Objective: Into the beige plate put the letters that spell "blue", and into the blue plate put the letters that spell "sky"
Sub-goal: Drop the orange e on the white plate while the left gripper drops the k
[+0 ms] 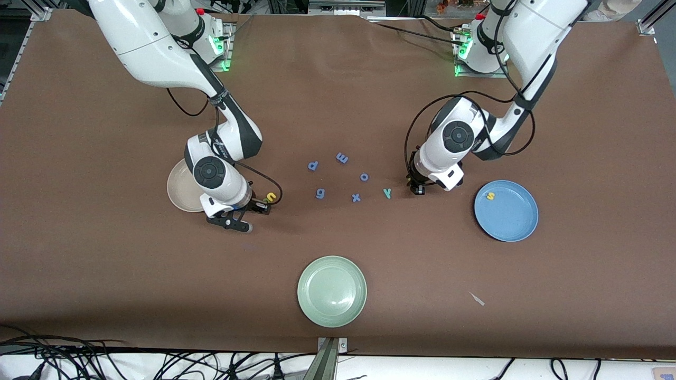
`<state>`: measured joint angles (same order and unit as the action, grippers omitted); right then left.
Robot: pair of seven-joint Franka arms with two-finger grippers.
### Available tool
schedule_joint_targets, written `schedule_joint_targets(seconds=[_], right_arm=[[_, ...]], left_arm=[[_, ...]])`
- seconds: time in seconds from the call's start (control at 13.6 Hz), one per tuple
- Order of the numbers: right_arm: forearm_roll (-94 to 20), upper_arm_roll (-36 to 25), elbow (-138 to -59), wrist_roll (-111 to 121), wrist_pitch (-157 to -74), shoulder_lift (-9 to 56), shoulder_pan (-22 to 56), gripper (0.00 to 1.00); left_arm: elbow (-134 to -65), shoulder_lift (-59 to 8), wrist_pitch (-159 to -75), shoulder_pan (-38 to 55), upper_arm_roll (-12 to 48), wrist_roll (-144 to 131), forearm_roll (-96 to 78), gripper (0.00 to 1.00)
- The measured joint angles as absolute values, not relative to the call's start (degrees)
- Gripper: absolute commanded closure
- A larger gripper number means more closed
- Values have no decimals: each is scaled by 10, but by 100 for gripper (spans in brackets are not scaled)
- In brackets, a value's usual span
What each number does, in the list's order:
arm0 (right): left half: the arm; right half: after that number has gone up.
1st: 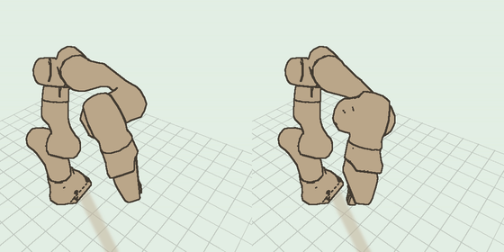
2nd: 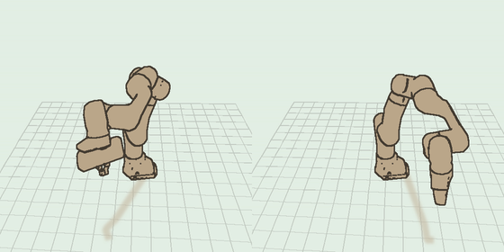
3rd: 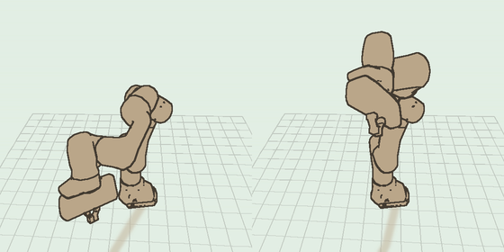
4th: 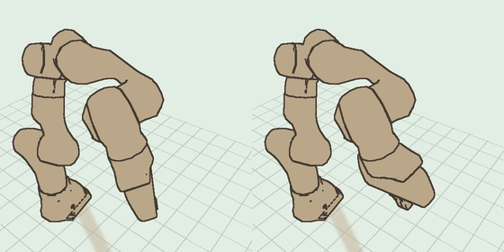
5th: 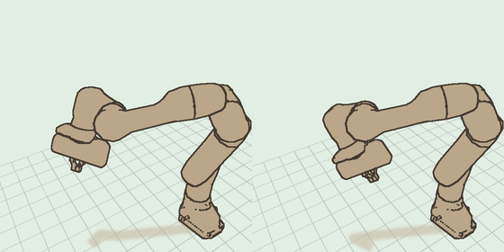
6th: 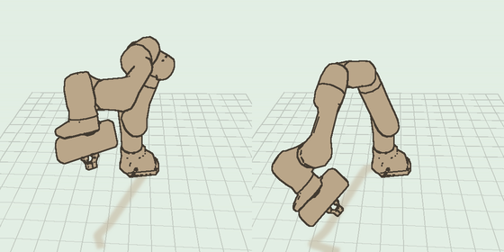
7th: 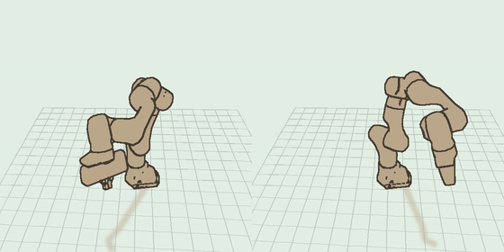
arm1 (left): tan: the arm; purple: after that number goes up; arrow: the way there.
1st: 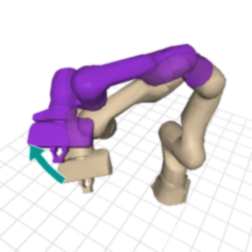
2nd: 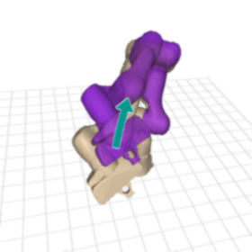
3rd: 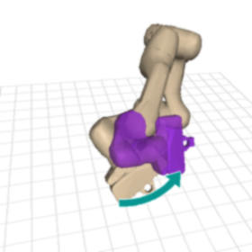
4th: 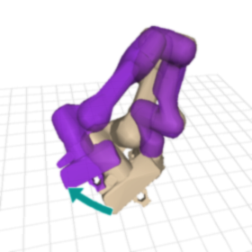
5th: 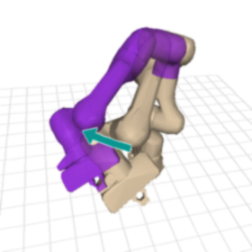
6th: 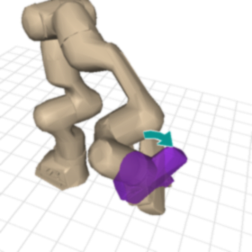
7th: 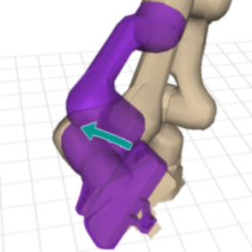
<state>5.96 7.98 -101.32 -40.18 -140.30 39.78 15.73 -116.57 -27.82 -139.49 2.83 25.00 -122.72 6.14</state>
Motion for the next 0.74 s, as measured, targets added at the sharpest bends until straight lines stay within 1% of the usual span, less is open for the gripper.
schedule_joint_targets(seconds=[0.15, 0.29, 0.51, 0.66, 0.74], right_arm=[[60, 80, -1012, -397, -1386, 395, 157, 76], [61, 79, -1007, -380, -1358, 387, 157, 76], [61, 74, -995, -322, -1312, 368, 150, 75], [61, 60, -994, -266, -1294, 357, 144, 74], [61, 49, -994, -238, -1276, 353, 142, 74]], left_arm=[[-1138, -260, -1321, 17, 249, -1190, 63, 88], [-1125, -252, -1278, -12, 246, -1115, 65, 88], [-1124, -251, -1271, -83, 242, -981, 80, 88], [-1124, -252, -1270, -128, 241, -897, 97, 88], [-1124, -253, -1269, -146, 240, -857, 99, 86]])
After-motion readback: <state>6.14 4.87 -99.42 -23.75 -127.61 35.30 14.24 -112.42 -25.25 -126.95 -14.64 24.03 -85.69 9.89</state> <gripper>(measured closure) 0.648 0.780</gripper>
